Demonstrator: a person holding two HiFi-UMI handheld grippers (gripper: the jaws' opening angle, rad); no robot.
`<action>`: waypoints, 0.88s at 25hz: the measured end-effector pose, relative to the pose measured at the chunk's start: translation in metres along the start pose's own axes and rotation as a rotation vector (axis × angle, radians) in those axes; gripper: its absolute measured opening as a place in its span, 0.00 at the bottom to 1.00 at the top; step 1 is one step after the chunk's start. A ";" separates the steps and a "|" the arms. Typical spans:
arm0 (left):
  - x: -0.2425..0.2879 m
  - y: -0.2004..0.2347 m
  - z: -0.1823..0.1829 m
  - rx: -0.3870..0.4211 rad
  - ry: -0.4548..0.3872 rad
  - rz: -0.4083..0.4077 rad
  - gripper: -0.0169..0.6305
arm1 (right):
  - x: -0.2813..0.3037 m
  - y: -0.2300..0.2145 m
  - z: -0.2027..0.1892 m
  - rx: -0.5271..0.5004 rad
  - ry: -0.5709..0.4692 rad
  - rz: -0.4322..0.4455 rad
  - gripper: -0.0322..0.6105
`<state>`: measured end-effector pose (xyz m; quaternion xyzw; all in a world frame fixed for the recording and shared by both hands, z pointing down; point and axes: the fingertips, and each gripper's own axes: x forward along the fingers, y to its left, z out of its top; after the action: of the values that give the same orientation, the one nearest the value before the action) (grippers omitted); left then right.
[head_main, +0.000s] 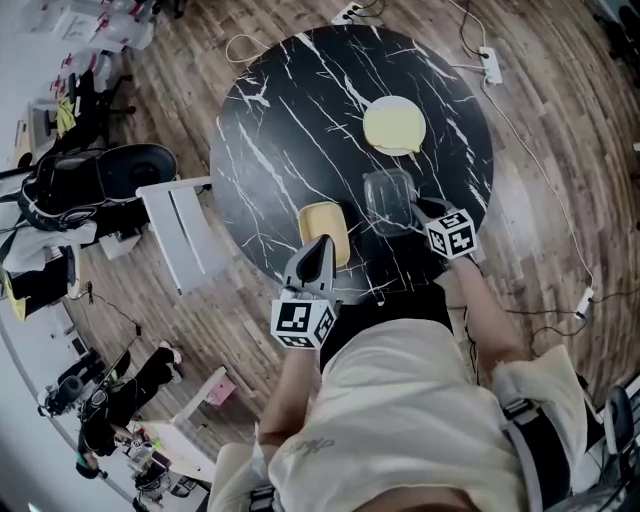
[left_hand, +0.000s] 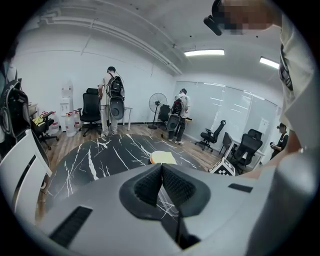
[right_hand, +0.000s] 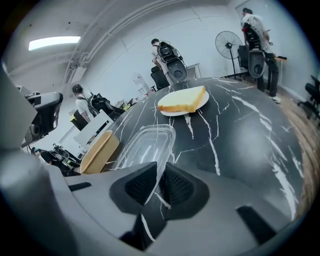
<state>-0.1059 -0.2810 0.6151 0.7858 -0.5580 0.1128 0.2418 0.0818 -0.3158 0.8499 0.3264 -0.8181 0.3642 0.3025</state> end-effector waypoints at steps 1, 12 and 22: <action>0.000 -0.001 0.000 -0.001 -0.002 0.000 0.06 | 0.000 0.000 0.000 0.003 0.000 0.003 0.15; -0.005 -0.003 0.002 0.006 -0.011 0.004 0.06 | 0.001 -0.005 -0.001 0.071 0.008 0.002 0.10; -0.006 -0.009 0.014 0.031 -0.031 -0.042 0.06 | -0.006 0.004 0.000 0.041 -0.012 -0.049 0.06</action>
<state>-0.1009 -0.2811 0.5988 0.8026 -0.5433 0.1040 0.2233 0.0824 -0.3116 0.8435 0.3545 -0.8042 0.3713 0.2997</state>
